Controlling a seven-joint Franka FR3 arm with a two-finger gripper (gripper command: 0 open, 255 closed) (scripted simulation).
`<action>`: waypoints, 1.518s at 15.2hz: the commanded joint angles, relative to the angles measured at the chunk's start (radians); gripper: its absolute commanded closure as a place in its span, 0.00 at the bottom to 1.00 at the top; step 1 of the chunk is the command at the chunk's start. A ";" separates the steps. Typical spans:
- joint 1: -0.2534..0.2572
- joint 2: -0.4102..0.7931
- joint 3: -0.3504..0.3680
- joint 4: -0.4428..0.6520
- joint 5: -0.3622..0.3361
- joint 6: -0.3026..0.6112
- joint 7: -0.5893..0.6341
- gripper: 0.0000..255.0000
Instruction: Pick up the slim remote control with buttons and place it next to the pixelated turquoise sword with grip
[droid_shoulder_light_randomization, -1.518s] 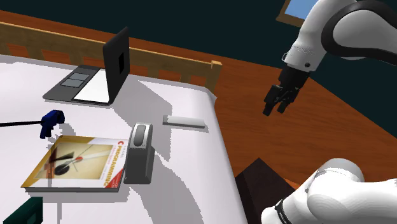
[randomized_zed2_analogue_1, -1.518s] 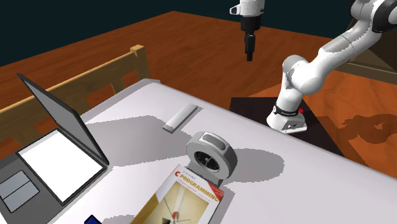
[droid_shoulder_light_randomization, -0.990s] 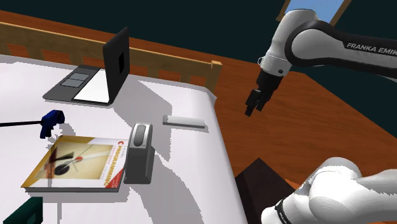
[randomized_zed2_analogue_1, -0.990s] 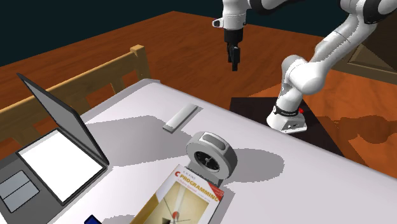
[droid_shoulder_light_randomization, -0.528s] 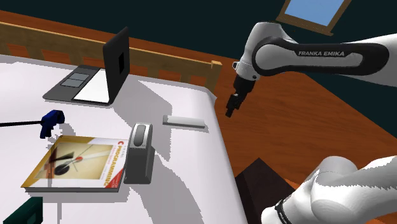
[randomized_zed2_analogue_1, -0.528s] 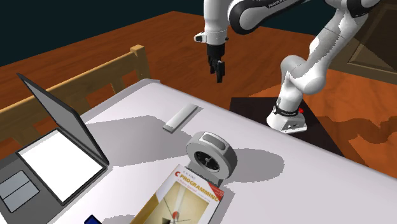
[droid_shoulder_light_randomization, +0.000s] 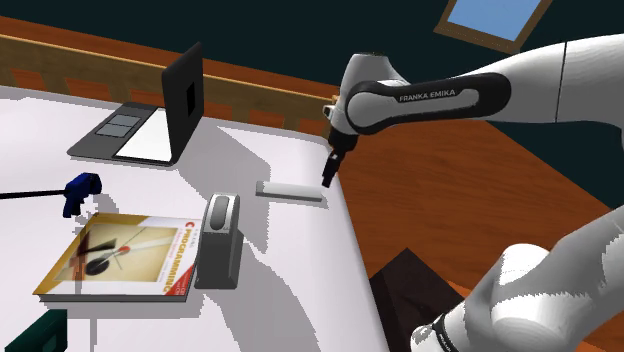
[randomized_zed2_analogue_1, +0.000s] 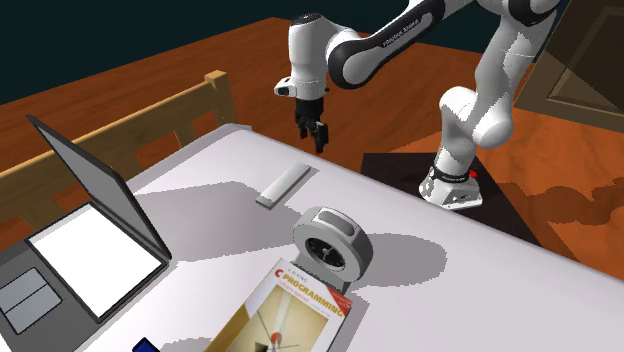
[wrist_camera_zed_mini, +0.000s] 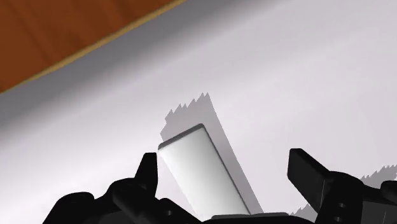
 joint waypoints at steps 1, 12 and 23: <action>0.016 0.069 0.010 0.038 0.000 0.041 -0.041 0.00; 0.053 0.322 0.050 0.168 -0.016 0.196 -0.172 0.00; 0.052 0.350 0.050 0.153 -0.015 0.239 -0.173 0.00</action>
